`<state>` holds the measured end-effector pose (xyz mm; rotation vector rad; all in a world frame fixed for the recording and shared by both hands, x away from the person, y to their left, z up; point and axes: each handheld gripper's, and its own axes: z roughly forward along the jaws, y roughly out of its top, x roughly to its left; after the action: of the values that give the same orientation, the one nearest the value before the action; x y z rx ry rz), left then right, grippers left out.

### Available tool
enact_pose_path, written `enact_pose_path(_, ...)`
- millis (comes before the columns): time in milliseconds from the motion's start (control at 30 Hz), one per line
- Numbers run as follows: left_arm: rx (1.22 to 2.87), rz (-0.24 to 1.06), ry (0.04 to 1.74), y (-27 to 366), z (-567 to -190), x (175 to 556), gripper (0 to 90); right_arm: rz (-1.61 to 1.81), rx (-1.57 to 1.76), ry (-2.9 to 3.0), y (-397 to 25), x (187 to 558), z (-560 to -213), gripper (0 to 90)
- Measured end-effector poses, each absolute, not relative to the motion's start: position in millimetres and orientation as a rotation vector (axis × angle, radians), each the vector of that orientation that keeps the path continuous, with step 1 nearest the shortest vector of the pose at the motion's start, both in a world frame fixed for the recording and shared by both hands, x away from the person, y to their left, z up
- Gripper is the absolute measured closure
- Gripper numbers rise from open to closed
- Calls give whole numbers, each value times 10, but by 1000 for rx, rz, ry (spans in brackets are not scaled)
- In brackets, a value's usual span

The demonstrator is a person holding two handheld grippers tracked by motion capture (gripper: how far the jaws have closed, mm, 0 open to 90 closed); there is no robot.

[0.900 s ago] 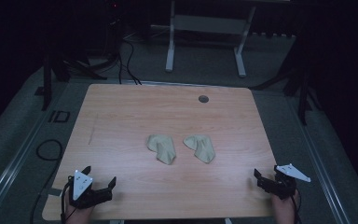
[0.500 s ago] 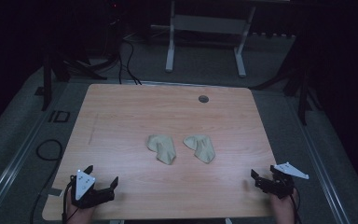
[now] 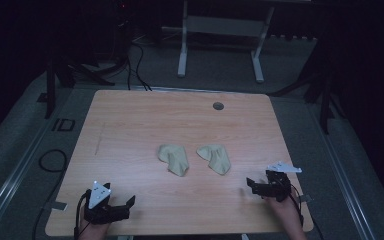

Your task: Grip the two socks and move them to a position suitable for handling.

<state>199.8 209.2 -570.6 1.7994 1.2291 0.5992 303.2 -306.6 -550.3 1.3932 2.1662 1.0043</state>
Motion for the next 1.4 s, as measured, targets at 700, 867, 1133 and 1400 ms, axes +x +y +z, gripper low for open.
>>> enact_pose_path(700, 1837, 614, 1181, 2003, -5687, 1961, 9, 1062, 1302, 2235, -2401, 3447, -5383, 259)
enact_pose_path(867, 1853, 599, 1177, 1991, -5703, 1967, 9, 1046, 1285, 2244, -2255, 3565, -5368, 292)
enact_pose_path(1133, 1845, 597, 1175, 2007, -5693, 1961, 9, 1023, 1283, 2250, -2031, 3730, -5387, 332)
enact_pose_path(1400, 1854, 598, 1170, 2006, -5697, 1961, 10, 988, 1270, 2257, -1803, 3910, -5418, 336)
